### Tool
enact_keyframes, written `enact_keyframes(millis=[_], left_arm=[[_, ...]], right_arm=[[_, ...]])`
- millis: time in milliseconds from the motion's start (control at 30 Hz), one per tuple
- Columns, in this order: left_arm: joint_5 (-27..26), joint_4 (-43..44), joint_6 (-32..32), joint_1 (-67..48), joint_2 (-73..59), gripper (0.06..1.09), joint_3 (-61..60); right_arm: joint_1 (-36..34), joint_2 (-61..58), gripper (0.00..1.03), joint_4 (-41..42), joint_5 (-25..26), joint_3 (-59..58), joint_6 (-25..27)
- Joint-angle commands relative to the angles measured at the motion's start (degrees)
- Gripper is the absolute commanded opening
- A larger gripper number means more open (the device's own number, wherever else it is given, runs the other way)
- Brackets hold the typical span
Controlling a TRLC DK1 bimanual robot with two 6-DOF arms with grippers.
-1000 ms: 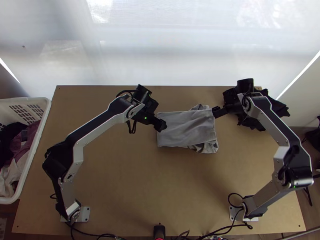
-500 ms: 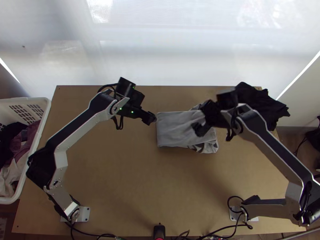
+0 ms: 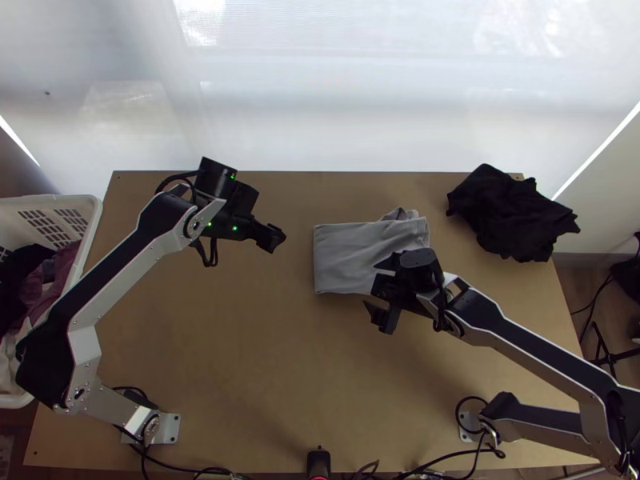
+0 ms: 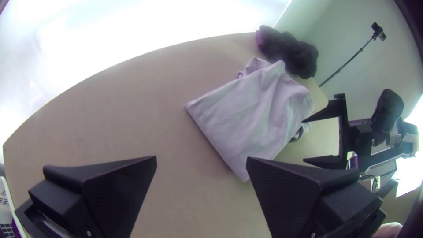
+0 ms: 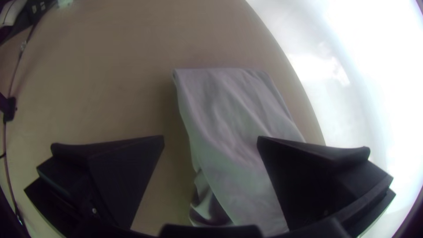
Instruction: Fold the t-shirt
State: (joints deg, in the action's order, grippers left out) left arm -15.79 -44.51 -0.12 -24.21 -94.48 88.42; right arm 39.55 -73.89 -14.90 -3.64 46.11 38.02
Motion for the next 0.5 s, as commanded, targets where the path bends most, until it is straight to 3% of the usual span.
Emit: enact_keyframes(millis=[0,100,467], left_arm=[[0.7,0.0,0.2,1.5,3.2,1.04,-2.8],[0.8,0.0,0.4,1.7,3.3,1.04,-2.7],[0.8,0.4,0.0,1.7,2.2,1.04,-2.6]], right_arm=[[-3.2,0.2,0.98,9.7,1.5,-8.2,8.9],[-3.8,-0.4,0.98,12.3,1.5,-10.5,11.6],[-2.6,-5.5,0.98,19.0,1.8,-11.4,11.6]])
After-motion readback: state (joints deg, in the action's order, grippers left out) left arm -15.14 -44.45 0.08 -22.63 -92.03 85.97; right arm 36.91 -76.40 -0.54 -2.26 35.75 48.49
